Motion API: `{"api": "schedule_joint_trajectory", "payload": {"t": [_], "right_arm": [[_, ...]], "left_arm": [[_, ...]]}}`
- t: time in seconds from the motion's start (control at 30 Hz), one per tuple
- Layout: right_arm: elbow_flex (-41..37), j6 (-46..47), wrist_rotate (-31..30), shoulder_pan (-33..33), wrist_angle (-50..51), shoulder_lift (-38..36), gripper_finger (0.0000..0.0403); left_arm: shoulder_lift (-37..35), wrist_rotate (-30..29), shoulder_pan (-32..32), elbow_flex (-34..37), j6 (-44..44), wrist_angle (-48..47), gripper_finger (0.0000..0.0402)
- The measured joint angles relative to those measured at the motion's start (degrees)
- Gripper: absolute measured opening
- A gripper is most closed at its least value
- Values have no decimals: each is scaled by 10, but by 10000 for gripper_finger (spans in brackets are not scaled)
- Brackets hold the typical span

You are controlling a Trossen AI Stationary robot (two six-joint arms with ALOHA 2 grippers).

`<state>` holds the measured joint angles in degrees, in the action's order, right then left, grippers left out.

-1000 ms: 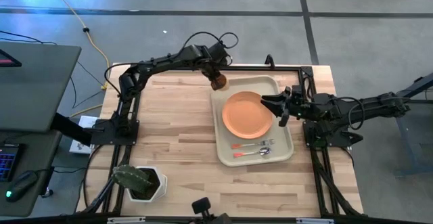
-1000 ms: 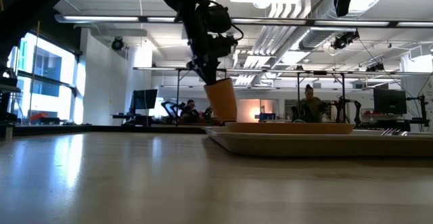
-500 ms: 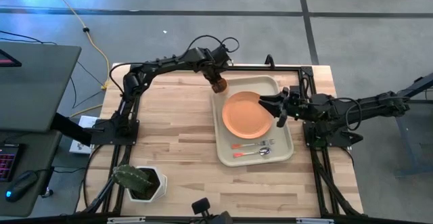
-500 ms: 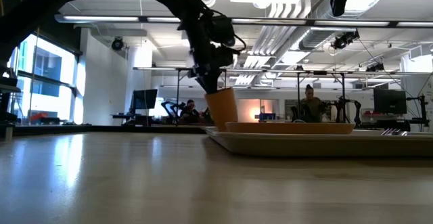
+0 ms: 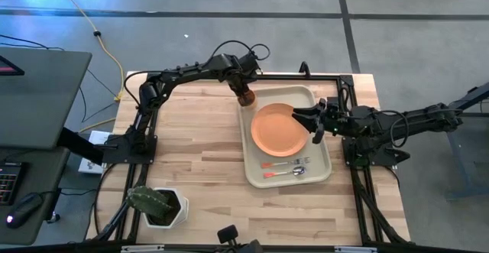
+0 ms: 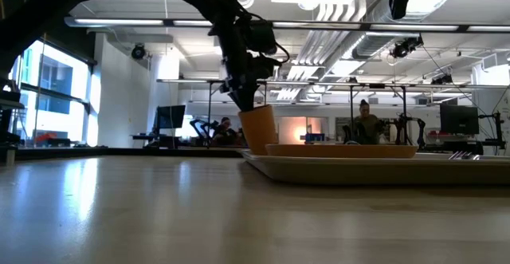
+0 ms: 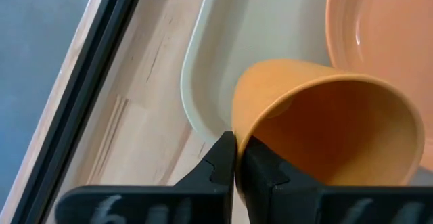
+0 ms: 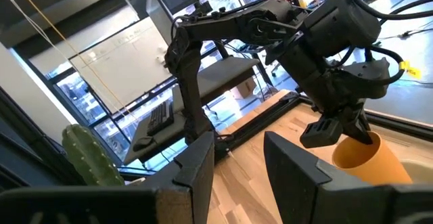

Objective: Pick and place plate/cup/fork/spoon on tray
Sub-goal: Put the orange cup on the beige serving tray above the orange plate

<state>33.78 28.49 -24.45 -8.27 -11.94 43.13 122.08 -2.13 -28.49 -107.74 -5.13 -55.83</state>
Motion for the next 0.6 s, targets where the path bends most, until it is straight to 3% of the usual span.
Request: {"api": "schedule_joint_trajectory", "payload": {"t": [0.6], "right_arm": [[0, 0, 0, 0, 0, 0, 122]], "left_arm": [[0, 23, 1, 0, -10, 1, 26]]}}
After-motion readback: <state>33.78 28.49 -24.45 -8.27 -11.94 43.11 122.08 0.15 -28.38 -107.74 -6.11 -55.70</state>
